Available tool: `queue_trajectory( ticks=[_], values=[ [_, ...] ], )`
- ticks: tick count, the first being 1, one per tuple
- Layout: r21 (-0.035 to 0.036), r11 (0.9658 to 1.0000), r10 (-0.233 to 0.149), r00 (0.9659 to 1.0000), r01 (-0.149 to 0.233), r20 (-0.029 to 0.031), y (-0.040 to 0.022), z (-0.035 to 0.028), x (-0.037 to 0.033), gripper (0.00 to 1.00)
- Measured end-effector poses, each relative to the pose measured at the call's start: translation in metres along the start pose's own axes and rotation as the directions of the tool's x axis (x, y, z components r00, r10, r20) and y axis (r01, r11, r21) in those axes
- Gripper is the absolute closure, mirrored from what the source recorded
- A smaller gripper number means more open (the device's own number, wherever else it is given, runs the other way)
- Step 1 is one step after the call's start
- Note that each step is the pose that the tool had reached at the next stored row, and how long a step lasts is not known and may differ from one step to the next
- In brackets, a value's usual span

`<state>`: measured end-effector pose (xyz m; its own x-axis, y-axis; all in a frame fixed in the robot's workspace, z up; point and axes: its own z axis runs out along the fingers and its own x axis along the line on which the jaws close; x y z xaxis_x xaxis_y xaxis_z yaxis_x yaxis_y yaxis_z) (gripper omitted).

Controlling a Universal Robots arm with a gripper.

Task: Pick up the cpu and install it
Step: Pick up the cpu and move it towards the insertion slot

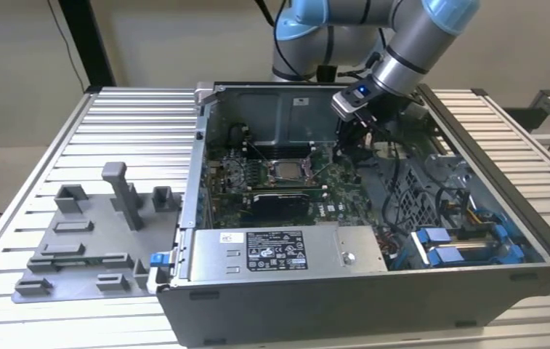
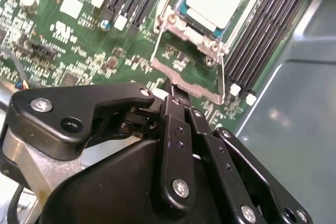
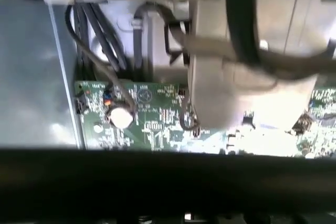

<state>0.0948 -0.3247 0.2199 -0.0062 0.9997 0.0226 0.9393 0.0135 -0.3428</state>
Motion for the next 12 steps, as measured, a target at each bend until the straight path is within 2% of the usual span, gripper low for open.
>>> queue_trajectory(
  ticks=[12],
  values=[
    [0.0091, 1.0000, 0.000, 1.0000, 0.000, -0.0005, -0.0294, 0.0094, -0.0020, 1.00]
  ],
)
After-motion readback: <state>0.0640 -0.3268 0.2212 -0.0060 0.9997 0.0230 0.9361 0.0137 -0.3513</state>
